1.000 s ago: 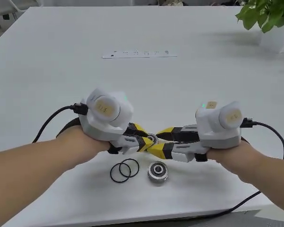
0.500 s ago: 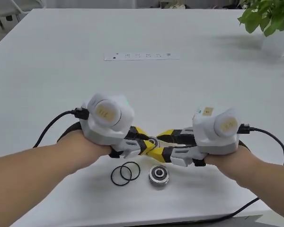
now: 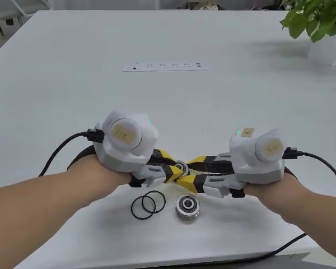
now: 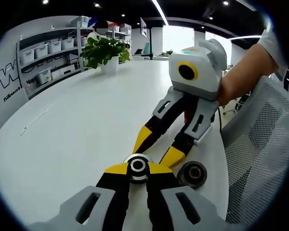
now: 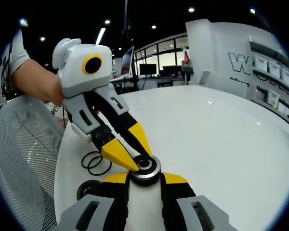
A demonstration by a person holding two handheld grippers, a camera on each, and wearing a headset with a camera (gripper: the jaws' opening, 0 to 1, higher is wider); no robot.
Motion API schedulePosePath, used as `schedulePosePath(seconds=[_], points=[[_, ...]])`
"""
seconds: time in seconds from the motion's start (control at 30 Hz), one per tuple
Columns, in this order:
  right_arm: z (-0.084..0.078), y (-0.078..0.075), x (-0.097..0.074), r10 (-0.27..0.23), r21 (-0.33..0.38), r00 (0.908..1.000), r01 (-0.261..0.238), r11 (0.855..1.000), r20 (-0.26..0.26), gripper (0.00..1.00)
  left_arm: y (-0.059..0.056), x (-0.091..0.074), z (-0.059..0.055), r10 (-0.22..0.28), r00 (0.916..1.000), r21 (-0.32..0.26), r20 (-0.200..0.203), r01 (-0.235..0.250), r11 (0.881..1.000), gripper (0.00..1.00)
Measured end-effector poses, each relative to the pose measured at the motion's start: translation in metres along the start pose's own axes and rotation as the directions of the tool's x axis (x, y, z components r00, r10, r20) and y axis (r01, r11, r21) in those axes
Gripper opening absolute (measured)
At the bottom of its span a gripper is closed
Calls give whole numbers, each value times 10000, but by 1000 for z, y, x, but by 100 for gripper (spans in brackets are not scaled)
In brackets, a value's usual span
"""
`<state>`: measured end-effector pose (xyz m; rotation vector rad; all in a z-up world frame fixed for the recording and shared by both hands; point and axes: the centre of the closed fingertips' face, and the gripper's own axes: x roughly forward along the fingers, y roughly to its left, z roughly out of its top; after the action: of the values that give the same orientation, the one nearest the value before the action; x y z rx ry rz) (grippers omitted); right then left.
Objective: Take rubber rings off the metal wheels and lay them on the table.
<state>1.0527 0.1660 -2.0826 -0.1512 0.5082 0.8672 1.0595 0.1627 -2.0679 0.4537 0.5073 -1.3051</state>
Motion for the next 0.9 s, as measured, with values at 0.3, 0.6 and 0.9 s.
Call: schedulePosePath(seconds=[0.3, 0.6, 0.9], points=[[-2, 1, -2, 40, 342, 9999, -45, 9994, 135, 21, -1, -1, 0, 20, 10000, -21, 43, -20, 10000, 8], [-3, 0, -6, 128, 497, 9997, -138, 9987, 209, 17, -1, -1, 0, 40, 10000, -45, 60, -40, 10000, 8], [-6, -1, -9, 155, 585, 9997, -166, 9981, 192, 9, -1, -1, 0, 68, 10000, -81, 60, -67, 9999, 8]])
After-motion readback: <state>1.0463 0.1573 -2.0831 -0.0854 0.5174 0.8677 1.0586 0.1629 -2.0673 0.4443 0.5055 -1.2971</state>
